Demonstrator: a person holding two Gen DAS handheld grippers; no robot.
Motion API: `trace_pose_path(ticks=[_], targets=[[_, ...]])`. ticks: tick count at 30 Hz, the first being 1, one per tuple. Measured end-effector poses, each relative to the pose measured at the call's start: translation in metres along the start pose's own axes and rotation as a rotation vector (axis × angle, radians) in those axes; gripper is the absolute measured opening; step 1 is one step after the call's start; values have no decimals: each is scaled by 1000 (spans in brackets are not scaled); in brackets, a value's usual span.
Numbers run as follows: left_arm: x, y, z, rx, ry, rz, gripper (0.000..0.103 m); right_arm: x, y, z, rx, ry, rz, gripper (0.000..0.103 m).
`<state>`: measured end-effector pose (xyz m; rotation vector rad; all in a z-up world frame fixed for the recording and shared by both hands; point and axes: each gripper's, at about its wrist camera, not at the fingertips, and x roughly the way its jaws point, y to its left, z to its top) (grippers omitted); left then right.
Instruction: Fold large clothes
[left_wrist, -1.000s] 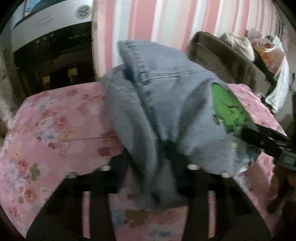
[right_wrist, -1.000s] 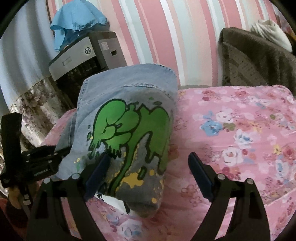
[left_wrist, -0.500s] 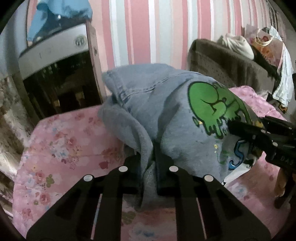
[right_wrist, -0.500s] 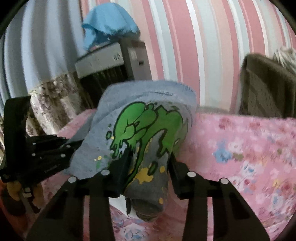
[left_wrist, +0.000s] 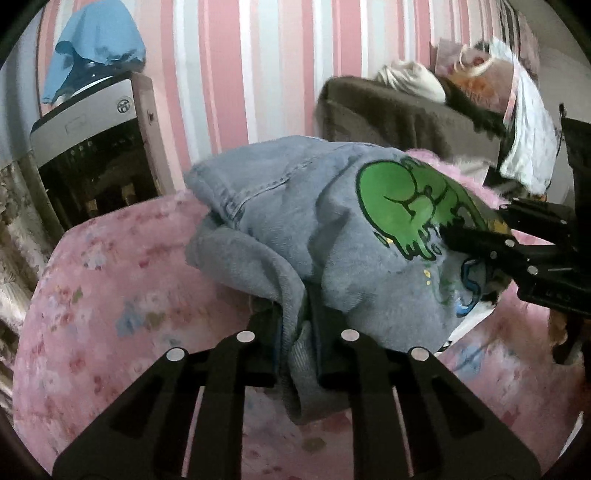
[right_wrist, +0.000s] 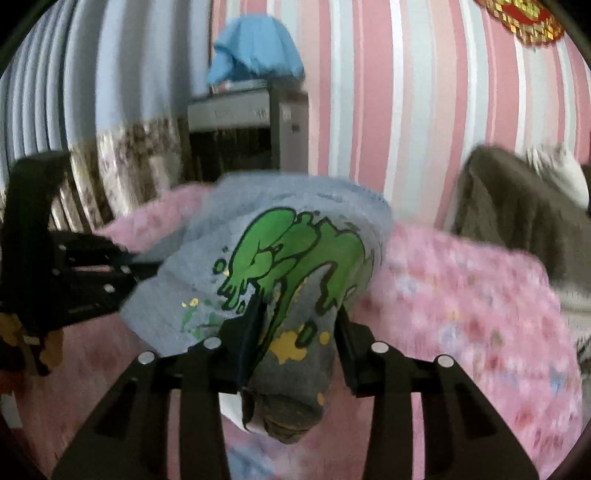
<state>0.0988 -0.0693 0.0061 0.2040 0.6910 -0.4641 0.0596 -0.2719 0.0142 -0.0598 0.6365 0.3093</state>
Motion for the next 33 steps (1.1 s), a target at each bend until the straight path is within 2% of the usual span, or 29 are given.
trace_pose_path(ticks=[5,6,7,9,11,14,16,17,19,21,23,26,30,33], targets=[[1,-8,-15,11,-6,43,28,7,-12,-14,53,25,17,44],[1,-7,-16,5,-9,49,38,8,-14,-15,53,29,13,45],[1,-4,-17,-4,-11,69,43,9,-15,-16,54,33,12,47],[2,4,-21,-28,-26,100,66,9,-16,-21,59,27,5,52],[4,8,-21,-50,-21,94,68,6,-15,-24,59,19,3,54],[1,7,-20,-54,-28,119,73,0,-16,-24,69,21,-16,73],[-7,6,-17,-62,-41,150,86,-10,-18,-23,97,15,-15,79],[-13,7,-17,-71,-55,165,100,-15,-19,-22,108,5,-23,85],[-27,10,-17,-92,-93,175,100,-27,-18,-22,132,-26,-69,91],[-38,10,-18,-102,-108,174,100,-38,-15,-24,155,-54,-118,94],[-45,9,-20,-109,-119,184,100,-46,-10,-25,175,-76,-170,101],[-60,7,-25,-117,-159,208,100,-59,-1,-26,189,-116,-227,101],[-87,-1,-35,-113,-260,290,100,-70,15,-34,182,-165,-319,101],[-105,-7,-42,-141,-335,286,100,-78,26,-42,170,-219,-383,101]])
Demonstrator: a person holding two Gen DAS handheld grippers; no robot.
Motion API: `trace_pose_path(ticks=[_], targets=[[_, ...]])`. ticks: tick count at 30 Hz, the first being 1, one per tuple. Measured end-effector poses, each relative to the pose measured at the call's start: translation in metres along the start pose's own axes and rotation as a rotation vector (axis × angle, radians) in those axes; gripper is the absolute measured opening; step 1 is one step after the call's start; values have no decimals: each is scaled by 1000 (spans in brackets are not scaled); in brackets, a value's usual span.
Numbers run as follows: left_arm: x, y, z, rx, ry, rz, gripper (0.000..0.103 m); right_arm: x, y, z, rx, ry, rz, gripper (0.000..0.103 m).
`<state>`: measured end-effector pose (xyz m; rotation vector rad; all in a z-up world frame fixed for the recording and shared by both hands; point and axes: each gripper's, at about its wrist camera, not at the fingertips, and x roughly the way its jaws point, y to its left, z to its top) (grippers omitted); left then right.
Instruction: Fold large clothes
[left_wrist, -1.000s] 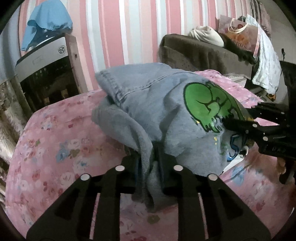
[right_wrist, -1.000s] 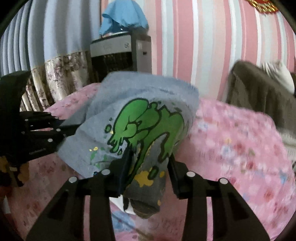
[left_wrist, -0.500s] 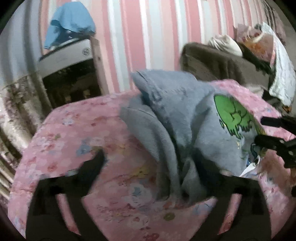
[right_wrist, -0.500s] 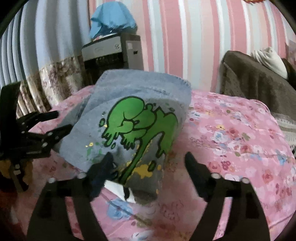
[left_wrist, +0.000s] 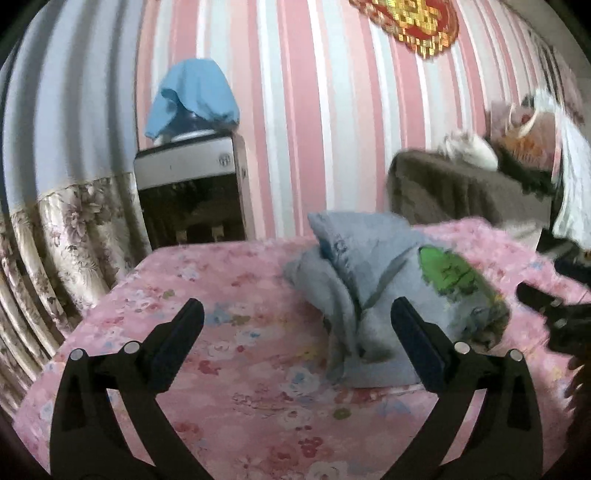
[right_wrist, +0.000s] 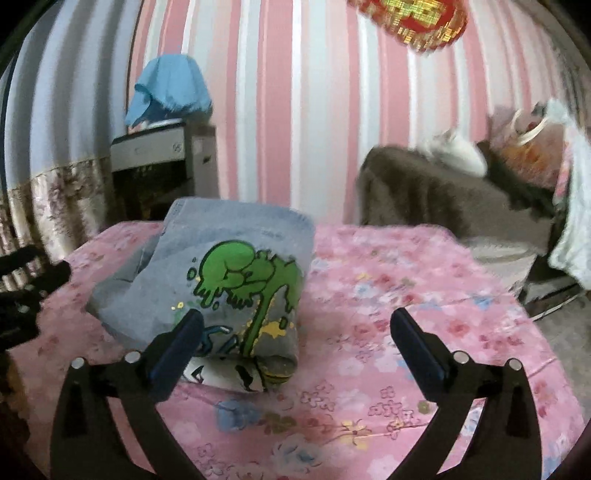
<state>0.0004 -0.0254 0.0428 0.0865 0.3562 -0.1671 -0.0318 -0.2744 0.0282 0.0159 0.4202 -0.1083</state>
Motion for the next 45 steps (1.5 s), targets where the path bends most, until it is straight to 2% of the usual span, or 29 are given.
trace_pose_path(ticks=[2,7,20,28,31,35,45], targets=[[-10,-1,-1,-14,-37,-9,100,-4,0,-4,22,-17,-7,101],[-23,-10,-9,0,-122,75,100,-10,-6,-11,76,-55,-23,101],[-19,-17,-30,34,-116,89,100,-25,-4,-21,86,-157,-63,101],[-17,-3,-30,-23,-111,93,100,-28,-1,-22,82,-154,-54,101],[-17,-2,-27,-14,-149,120,100,-29,1,-23,74,-158,-57,101],[-20,-2,-27,-11,-181,119,100,-30,2,-23,75,-157,-58,101],[-13,4,-28,-26,-141,87,100,-30,2,-22,64,-157,-62,101]])
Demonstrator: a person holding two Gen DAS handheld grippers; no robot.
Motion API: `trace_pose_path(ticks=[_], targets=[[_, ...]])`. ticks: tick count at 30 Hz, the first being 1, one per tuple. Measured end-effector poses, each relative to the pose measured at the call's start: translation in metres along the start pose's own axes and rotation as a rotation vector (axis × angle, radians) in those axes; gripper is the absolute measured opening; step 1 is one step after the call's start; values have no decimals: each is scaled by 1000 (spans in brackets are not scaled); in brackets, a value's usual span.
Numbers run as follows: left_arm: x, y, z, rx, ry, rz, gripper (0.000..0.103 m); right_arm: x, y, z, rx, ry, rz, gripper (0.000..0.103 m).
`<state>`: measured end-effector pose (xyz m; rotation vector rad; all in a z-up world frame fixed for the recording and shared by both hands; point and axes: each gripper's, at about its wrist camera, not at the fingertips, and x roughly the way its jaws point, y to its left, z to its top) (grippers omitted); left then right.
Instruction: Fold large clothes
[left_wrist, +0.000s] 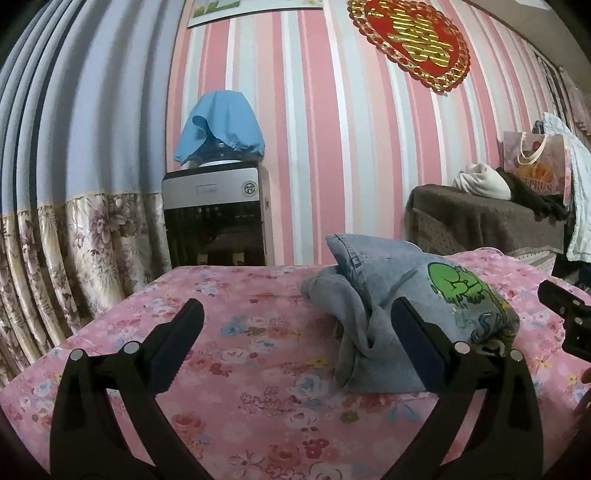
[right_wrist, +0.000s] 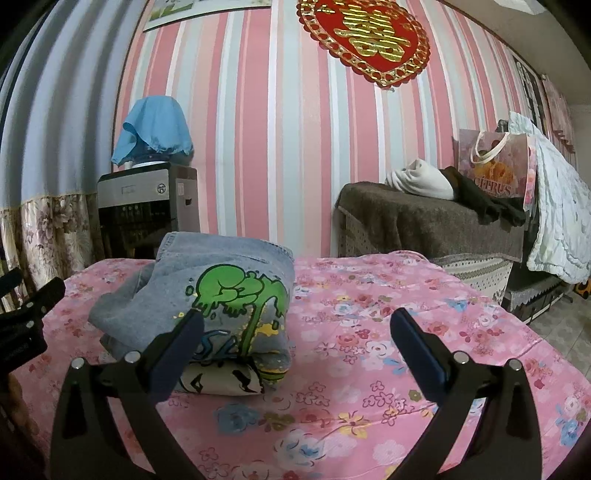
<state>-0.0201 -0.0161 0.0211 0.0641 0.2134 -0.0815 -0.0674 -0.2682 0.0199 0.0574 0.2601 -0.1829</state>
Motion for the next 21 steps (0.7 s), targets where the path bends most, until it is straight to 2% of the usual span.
trace_pose_path(ticks=[10,21], targets=[[2,1,-1,-1,12,1,100,2,-2,-1,0,8,2,101],[-4,-6,-2,26,-24,-19,100,4,-4,-2,0,13,4,101]])
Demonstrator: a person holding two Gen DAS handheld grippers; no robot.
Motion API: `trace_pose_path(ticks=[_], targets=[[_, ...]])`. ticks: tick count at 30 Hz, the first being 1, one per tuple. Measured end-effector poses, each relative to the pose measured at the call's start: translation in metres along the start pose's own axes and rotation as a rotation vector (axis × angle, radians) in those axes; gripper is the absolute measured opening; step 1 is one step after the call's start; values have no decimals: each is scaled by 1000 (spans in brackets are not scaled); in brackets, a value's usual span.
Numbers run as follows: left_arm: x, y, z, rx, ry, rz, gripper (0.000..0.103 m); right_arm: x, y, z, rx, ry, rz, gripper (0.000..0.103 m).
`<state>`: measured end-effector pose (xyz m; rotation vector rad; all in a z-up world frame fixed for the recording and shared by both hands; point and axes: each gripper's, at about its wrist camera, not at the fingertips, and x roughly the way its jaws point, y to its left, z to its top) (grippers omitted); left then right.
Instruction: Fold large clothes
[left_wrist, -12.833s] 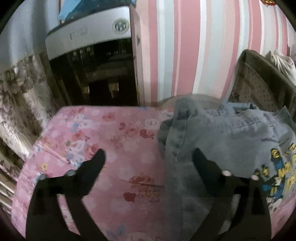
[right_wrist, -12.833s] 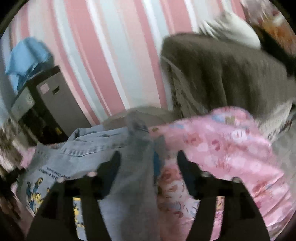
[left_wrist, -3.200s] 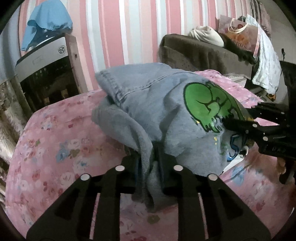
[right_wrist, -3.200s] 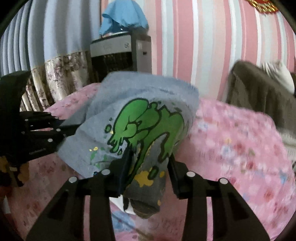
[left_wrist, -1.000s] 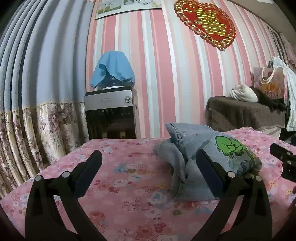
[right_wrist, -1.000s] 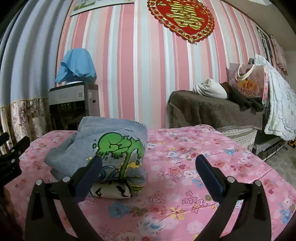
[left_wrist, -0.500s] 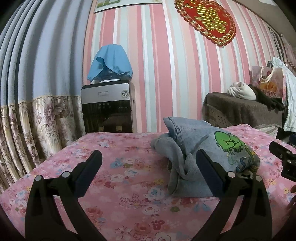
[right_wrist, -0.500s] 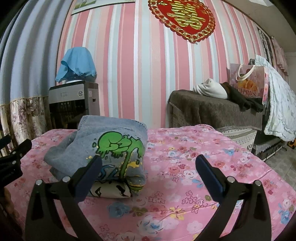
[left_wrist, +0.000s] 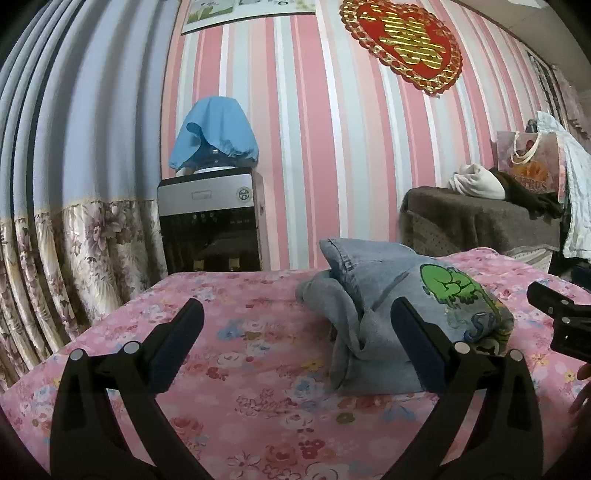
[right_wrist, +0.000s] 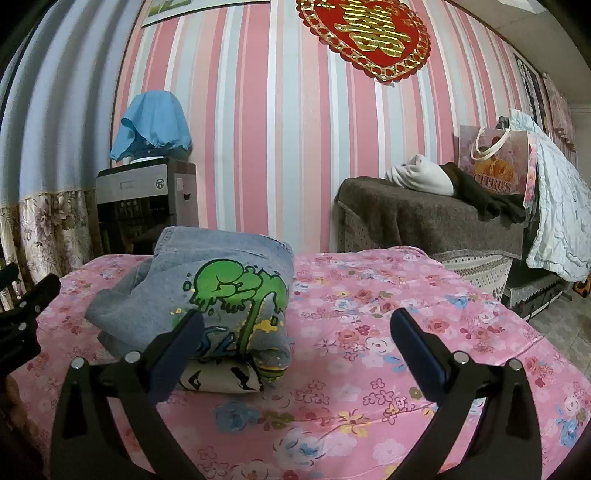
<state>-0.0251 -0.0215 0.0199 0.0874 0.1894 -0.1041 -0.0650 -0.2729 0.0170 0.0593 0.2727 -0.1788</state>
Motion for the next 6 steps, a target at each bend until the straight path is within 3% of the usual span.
trace_pose_path(ticks=[6], targets=[[-4,-1,1,-6,-10,8,100,1,-1,0,-1,1,1,101]])
